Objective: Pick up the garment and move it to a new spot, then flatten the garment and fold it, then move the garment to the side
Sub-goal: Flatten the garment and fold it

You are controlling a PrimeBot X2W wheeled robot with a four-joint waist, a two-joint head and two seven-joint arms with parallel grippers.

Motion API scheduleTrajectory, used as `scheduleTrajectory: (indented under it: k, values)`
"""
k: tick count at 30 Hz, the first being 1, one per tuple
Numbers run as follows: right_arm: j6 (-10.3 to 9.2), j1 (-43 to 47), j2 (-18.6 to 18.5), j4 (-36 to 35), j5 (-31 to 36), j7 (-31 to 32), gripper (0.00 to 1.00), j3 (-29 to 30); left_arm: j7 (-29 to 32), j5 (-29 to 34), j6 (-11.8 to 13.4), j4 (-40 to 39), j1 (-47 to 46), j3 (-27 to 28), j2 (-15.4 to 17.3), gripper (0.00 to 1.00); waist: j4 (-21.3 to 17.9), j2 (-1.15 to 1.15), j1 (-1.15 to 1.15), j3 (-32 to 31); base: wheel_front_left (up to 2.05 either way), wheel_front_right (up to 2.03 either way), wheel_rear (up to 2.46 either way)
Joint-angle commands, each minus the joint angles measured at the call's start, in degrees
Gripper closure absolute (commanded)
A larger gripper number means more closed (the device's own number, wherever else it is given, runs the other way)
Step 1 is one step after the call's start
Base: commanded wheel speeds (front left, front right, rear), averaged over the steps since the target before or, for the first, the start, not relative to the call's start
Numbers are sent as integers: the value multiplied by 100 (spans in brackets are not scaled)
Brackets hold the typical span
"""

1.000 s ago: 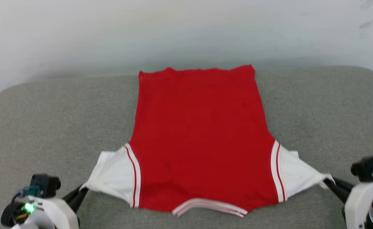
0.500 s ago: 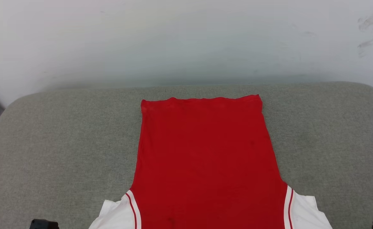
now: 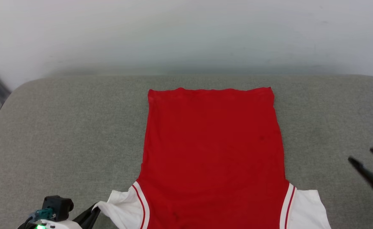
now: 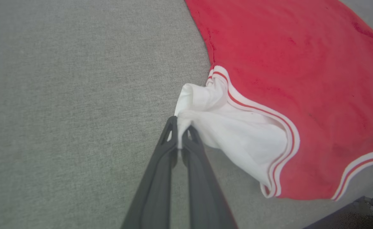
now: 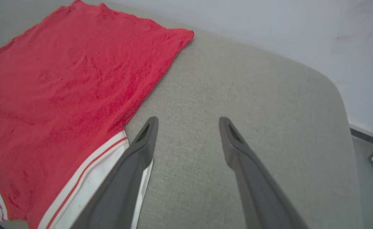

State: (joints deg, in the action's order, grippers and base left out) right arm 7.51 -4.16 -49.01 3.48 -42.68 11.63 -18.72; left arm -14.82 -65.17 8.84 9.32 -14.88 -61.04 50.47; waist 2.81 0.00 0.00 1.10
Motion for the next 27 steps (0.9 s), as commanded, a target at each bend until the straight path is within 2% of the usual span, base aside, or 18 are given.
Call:
scheduleTrajectory:
  k: [1,5,8,9,10,15,21,23,27]
  values:
    - [-4,-324,-23,-295,144,159,0,353,-31,94,50,-117,-123,93,-38,100,166,0,0,253,0,0,0]
    - [-4,-1318,287,-770,222,782,0,1092,-41,324,115,-387,-330,297,-83,100,380,0,0,731,0,0,0]
    - [-5,-2151,401,-746,394,1470,0,1137,-44,594,154,-540,-521,353,-142,100,572,0,0,1086,0,0,0]
    - [-4,-2759,476,-541,538,1994,0,1021,-46,740,164,-634,-651,410,-193,100,698,0,0,1340,0,0,0]
    - [-4,-2759,476,-541,538,1994,0,1021,-46,740,164,-634,-651,410,-193,100,698,0,0,1340,0,0,0]
    - [-4,-4193,714,275,775,3576,0,416,-42,1104,233,-839,-875,591,-377,100,922,0,0,1937,0,0,0]
    - [-4,-5412,930,1288,1009,5242,0,-79,-43,1483,203,-1063,-1160,761,-644,100,1191,0,0,2567,0,0,0]
    - [-4,-5660,1038,1610,1130,5587,0,-52,-43,1633,203,-1118,-1236,788,-699,100,1274,0,0,2748,0,0,0]
    - [-3,-5909,1290,2057,1325,5772,0,108,-44,1890,215,-1207,-1399,854,-790,100,1416,0,0,3046,0,0,0]
